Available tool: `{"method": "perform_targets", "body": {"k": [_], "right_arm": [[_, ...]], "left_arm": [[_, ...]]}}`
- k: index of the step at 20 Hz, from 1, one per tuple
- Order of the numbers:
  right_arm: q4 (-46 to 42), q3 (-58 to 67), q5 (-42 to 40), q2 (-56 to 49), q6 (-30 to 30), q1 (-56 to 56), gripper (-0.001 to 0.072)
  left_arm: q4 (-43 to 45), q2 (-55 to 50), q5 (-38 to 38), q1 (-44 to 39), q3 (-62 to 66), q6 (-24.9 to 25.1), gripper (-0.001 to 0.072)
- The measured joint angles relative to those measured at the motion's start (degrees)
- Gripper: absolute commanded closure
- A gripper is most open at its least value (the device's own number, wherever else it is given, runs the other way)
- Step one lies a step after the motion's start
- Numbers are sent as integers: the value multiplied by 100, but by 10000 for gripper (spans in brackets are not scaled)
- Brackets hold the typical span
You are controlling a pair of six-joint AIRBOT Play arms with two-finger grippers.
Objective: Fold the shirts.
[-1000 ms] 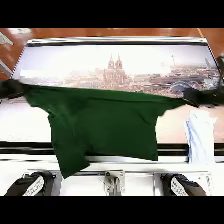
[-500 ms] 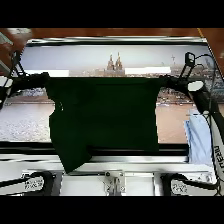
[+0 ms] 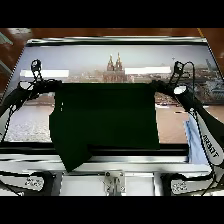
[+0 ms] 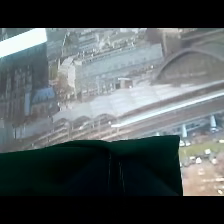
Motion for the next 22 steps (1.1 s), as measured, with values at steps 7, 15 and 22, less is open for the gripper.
{"method": "perform_targets", "body": {"k": [7,15,22], "right_arm": [[-1029,0,2011,-17,852,-378,653],[-2151,-2,3388,-55,2107,-350,52],[-3080,-63,5152,835,2170,-726,58]], "left_arm": [[1394,-74,-2400,240,173,4,668],[2081,-310,-3628,291,267,-988,81],[2232,249,-5517,879,120,-1344,79]]}}
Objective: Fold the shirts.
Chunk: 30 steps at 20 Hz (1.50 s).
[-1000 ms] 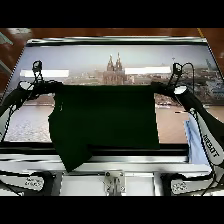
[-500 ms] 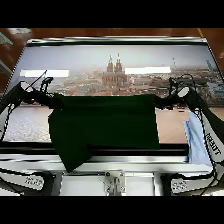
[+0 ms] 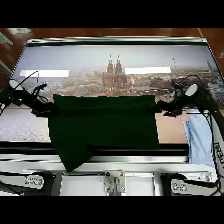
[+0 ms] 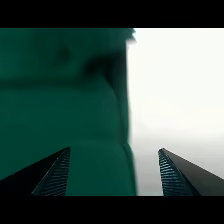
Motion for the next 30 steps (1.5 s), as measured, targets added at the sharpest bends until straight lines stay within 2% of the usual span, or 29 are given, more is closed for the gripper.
{"method": "perform_targets", "body": {"k": [1,3,5,7,11,15,16,17,19,20,22,24,26,30], "right_arm": [[-114,-74,313,181,-109,-149,58],[-48,-323,765,590,-363,-538,57],[254,-632,929,970,-566,-935,58],[542,-935,1036,1270,-739,-1185,58],[861,-1414,1099,1613,-935,-1394,58],[1198,-1650,1143,1722,-994,-1453,58],[1274,-1679,1147,1731,-1001,-1458,58],[1340,-1694,1185,1742,-1019,-1464,58],[1506,-1718,1185,1749,-1021,-1471,58],[1617,-1725,1207,1753,-1023,-1478,58],[1744,-1733,1231,1757,-1025,-1478,58],[1823,-1738,1244,1757,-1034,-1478,57],[1799,-1742,1287,1757,-1045,-1478,57],[1001,-1825,1484,1759,-1080,-1508,58]], "left_arm": [[26,245,-92,166,-315,-13,51],[35,778,-192,527,-1102,11,50],[22,1228,-195,859,-1860,74,6],[33,1510,-103,1084,-2422,125,6],[-11,1716,258,1235,-3016,214,10],[-105,1615,485,1005,-3375,243,18],[-122,1569,544,905,-3451,245,58],[-136,1521,616,802,-3519,254,140],[-153,1453,796,601,-3622,254,238],[-192,1434,890,525,-3650,240,356],[-389,1405,1226,420,-3692,232,649],[-634,1392,1311,372,-3703,306,668],[-791,1397,1093,341,-3696,481,668],[-940,1521,656,321,-3692,649,668]]}}
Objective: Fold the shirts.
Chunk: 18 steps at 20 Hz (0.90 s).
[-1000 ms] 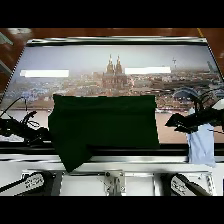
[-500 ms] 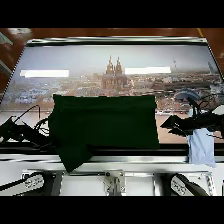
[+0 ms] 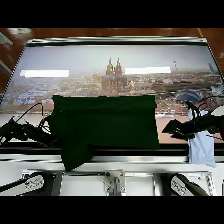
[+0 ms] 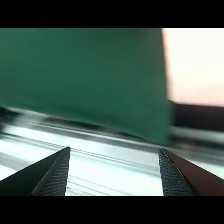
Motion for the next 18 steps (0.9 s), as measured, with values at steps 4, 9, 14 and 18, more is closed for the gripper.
{"method": "perform_targets", "body": {"k": [4,9,14,18], "right_arm": [[-415,-455,-153,0,-4,-114,58],[-496,-1141,-960,0,131,254,58],[-361,-1506,-1652,-50,479,649,58],[44,-1561,-1843,-420,693,1003,122]], "left_arm": [[-50,201,-229,-7,0,50,667],[-76,348,-348,-7,0,57,667],[-83,385,-398,-7,0,55,667],[-85,391,-420,-7,0,57,667]]}}
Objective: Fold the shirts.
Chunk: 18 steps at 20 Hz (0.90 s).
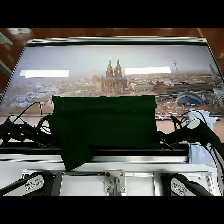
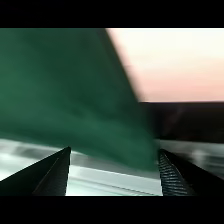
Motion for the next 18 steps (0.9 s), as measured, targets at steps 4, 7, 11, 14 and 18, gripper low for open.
{"method": "perform_targets", "body": {"k": [4,7,11,14,18], "right_arm": [[179,-15,-323,-339,-2,468,650],[116,151,-527,-214,-118,603,651],[223,680,-487,264,-247,660,652],[289,1047,-804,407,-271,682,652],[310,1515,-1427,186,-275,688,652]], "left_arm": [[0,2,-4,0,4,2,668],[7,90,76,0,94,17,668],[-138,400,389,0,560,264,668],[-466,470,822,0,925,282,668],[-1038,184,1268,-4,1226,302,668]]}}
